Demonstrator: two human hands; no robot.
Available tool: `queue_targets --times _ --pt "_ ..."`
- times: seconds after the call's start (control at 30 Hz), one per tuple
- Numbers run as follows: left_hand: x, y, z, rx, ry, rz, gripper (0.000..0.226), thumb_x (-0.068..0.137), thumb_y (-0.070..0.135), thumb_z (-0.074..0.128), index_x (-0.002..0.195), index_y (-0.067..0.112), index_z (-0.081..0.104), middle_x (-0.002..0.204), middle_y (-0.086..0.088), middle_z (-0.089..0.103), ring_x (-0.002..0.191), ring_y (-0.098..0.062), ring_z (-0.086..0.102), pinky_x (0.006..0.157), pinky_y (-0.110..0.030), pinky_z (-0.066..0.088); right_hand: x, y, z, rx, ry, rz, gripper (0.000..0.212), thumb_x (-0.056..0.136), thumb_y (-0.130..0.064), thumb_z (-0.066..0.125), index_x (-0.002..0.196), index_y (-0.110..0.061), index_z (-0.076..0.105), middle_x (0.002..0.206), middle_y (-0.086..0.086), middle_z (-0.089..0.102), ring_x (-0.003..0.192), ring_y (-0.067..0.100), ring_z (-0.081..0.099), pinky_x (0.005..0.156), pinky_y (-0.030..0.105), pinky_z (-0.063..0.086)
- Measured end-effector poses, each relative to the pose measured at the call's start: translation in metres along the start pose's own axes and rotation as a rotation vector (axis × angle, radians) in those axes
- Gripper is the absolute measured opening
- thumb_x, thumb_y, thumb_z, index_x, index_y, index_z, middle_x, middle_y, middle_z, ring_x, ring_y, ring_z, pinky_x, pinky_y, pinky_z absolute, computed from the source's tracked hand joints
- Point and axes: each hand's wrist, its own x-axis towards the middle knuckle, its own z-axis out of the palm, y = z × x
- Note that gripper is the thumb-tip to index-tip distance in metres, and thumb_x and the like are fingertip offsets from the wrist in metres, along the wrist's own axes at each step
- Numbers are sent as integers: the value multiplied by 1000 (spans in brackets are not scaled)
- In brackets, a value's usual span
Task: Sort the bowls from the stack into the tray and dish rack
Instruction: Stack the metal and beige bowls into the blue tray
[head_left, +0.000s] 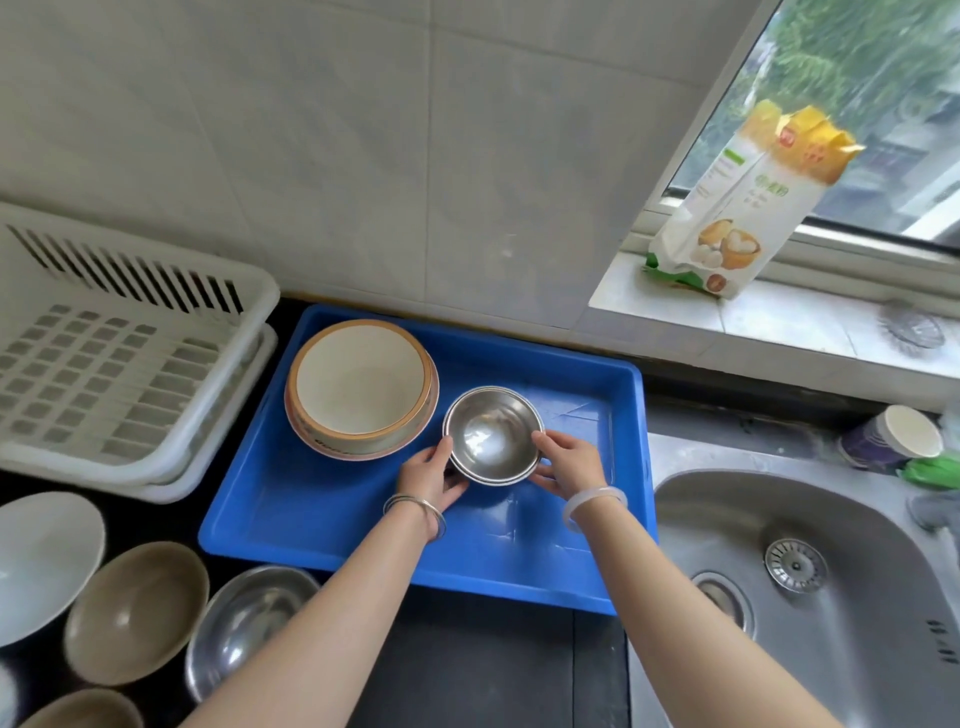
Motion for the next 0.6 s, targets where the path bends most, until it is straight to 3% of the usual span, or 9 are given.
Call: queue_targets --times 0.1,0.33,0.6 --pt "7 1 4 -70 -8 51 18 92 13 53 103 0 58 91 -12 64 92 -23 60 82 -35 54 6 -8 5 26 -14 5 37 92 -18 59 125 -4 56 113 16 64 83 32 65 78 35 57" --pt "12 7 18 -178 -30 35 39 95 16 49 129 -1 47 129 -17 54 121 -30 51 91 -36 45 19 -23 17 98 -27 10 34 93 -16 58 124 -3 55 110 15 61 73 25 65 72 30 58" --pt "19 13 26 -248 -15 76 43 94 14 49 135 5 42 140 -15 48 118 -25 51 88 -35 45 25 -27 23 140 -10 8 32 92 -16 58 122 -3 56 109 16 61 82 29 66 82 34 54"
